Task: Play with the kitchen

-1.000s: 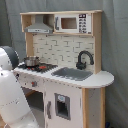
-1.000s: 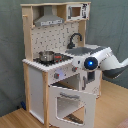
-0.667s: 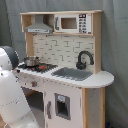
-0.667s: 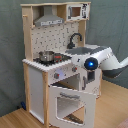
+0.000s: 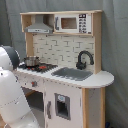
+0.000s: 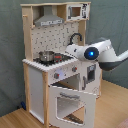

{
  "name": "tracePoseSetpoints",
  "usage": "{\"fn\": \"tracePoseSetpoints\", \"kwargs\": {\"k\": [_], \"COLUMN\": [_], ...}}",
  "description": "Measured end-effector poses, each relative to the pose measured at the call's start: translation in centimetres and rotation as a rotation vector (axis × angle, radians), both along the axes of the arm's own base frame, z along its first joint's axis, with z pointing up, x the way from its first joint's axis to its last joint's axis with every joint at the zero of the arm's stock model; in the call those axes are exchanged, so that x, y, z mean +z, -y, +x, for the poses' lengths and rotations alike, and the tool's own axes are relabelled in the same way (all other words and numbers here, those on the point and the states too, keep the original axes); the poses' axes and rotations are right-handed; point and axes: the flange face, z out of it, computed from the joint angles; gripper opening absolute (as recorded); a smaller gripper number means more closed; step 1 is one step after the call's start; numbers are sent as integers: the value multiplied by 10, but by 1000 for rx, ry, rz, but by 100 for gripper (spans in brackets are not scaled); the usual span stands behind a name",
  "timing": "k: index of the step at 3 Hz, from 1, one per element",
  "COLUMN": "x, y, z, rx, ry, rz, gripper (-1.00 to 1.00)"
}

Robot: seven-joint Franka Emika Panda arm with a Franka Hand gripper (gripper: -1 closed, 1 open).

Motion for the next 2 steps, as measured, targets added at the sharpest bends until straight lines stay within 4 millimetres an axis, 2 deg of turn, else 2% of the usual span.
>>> {"fn": "tracePoseSetpoints", "kwargs": {"k": [2], "x": [60], "y": [-3], "z": [42], "rx": [5], "ry": [46], "rz": [187], "gripper": [100]}}
